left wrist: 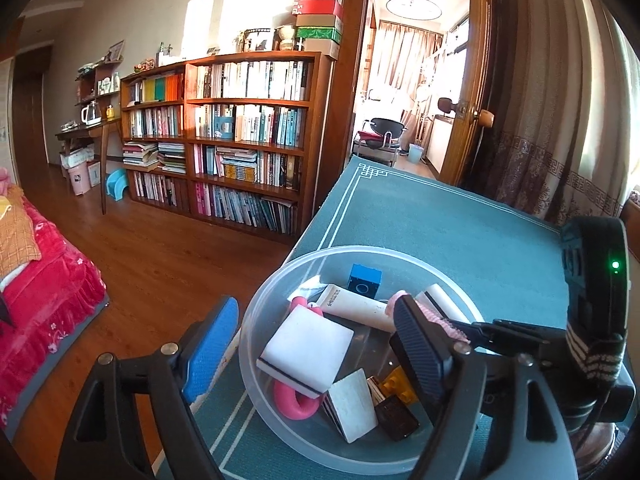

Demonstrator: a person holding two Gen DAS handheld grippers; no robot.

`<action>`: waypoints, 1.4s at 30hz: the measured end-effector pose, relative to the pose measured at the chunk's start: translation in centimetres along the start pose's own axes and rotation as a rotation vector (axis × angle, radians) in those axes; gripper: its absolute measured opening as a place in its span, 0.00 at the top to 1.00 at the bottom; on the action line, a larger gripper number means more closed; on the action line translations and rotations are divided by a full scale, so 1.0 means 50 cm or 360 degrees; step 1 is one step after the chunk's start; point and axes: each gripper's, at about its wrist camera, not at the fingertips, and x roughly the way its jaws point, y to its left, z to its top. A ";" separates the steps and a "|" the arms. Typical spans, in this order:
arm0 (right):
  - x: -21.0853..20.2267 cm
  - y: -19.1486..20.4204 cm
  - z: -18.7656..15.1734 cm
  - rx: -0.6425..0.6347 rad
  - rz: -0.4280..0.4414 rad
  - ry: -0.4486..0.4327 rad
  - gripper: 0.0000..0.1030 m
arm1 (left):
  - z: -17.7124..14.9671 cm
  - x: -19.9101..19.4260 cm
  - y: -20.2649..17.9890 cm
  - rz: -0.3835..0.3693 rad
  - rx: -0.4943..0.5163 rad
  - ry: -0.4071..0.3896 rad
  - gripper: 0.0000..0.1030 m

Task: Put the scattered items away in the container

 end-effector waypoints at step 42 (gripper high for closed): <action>-0.202 0.012 -0.136 -0.0007 -0.0525 -0.0243 0.18 | -0.075 -0.067 -0.115 0.0420 0.0287 -0.0018 0.00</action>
